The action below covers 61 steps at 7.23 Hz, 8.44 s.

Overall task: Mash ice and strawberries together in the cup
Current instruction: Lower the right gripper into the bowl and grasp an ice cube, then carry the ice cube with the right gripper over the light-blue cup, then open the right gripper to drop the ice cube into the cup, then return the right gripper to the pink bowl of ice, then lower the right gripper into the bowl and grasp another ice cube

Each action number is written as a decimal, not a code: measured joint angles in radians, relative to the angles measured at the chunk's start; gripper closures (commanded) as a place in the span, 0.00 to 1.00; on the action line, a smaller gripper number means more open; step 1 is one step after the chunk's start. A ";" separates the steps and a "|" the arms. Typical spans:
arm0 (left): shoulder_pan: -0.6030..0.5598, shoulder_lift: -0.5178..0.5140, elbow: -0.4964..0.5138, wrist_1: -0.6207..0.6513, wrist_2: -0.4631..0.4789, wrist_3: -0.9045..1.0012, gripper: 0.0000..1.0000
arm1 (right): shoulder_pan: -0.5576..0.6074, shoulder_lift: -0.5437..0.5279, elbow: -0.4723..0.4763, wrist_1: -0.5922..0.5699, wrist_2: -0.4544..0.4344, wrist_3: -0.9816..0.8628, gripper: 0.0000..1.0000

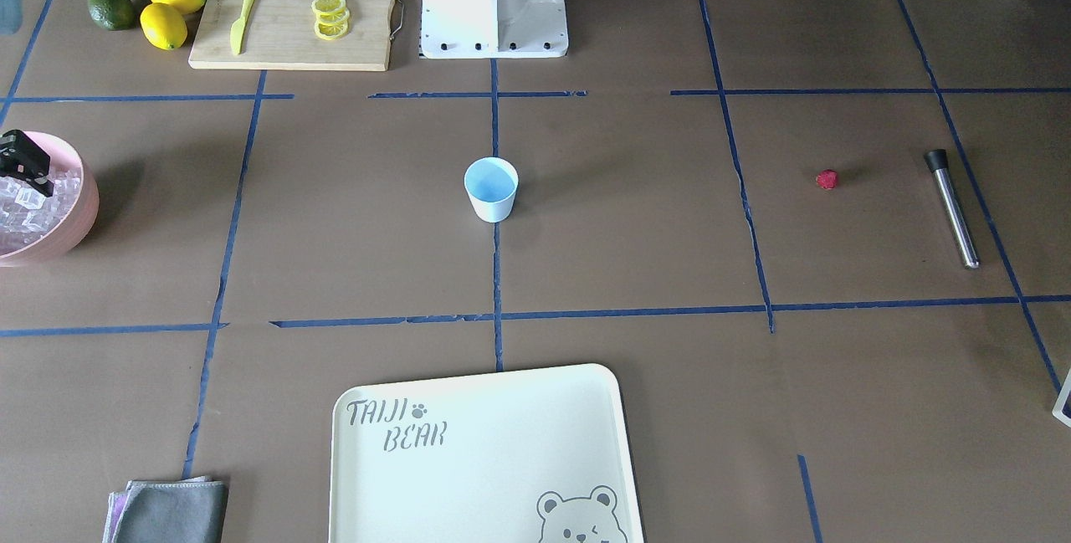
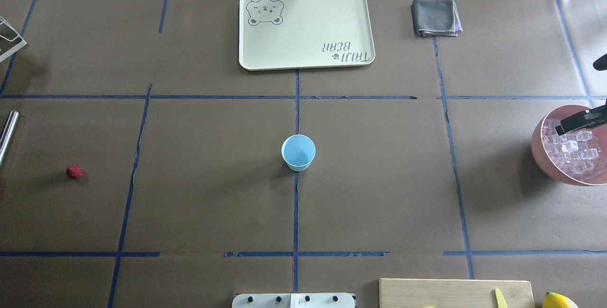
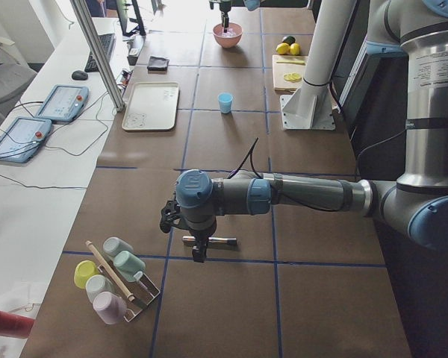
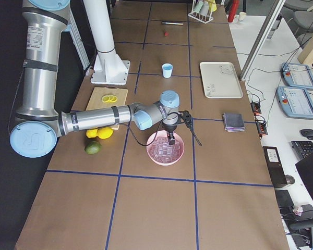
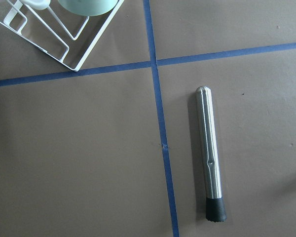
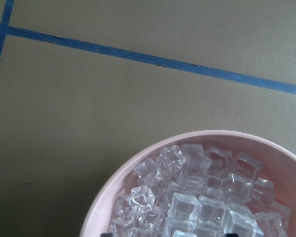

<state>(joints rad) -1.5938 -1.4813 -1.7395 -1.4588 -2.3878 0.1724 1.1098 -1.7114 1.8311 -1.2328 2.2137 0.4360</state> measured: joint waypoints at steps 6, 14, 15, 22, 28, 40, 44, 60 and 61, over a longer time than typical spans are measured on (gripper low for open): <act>0.000 0.001 0.005 0.000 -0.001 -0.001 0.00 | -0.039 -0.022 -0.031 0.000 -0.011 -0.008 0.39; 0.000 0.001 0.009 0.000 -0.002 0.001 0.00 | -0.037 -0.011 -0.028 -0.002 -0.010 -0.007 1.00; 0.000 0.001 0.009 0.000 -0.002 0.000 0.00 | -0.027 -0.010 0.000 -0.007 -0.005 -0.007 1.00; 0.000 0.005 -0.005 0.002 -0.003 0.000 0.00 | -0.208 0.425 0.058 -0.215 -0.099 0.406 1.00; 0.000 -0.003 -0.006 0.001 -0.005 -0.001 0.00 | -0.552 0.807 0.035 -0.424 -0.395 0.789 1.00; 0.000 0.007 -0.009 0.002 -0.008 0.001 0.00 | -0.724 0.902 -0.107 -0.425 -0.561 0.895 0.01; 0.000 0.007 -0.009 0.001 -0.008 0.001 0.00 | -0.626 0.822 -0.045 -0.426 -0.482 0.824 0.01; 0.000 0.007 -0.009 0.003 0.001 0.006 0.00 | -0.026 -0.109 0.000 0.095 -0.103 -0.141 0.15; 0.000 0.006 -0.009 0.003 0.001 0.006 0.00 | -0.030 -0.109 -0.008 0.092 -0.103 -0.138 0.15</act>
<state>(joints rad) -1.5938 -1.4751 -1.7486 -1.4558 -2.3869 0.1780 1.0799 -1.8204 1.8235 -1.1405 2.1107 0.2977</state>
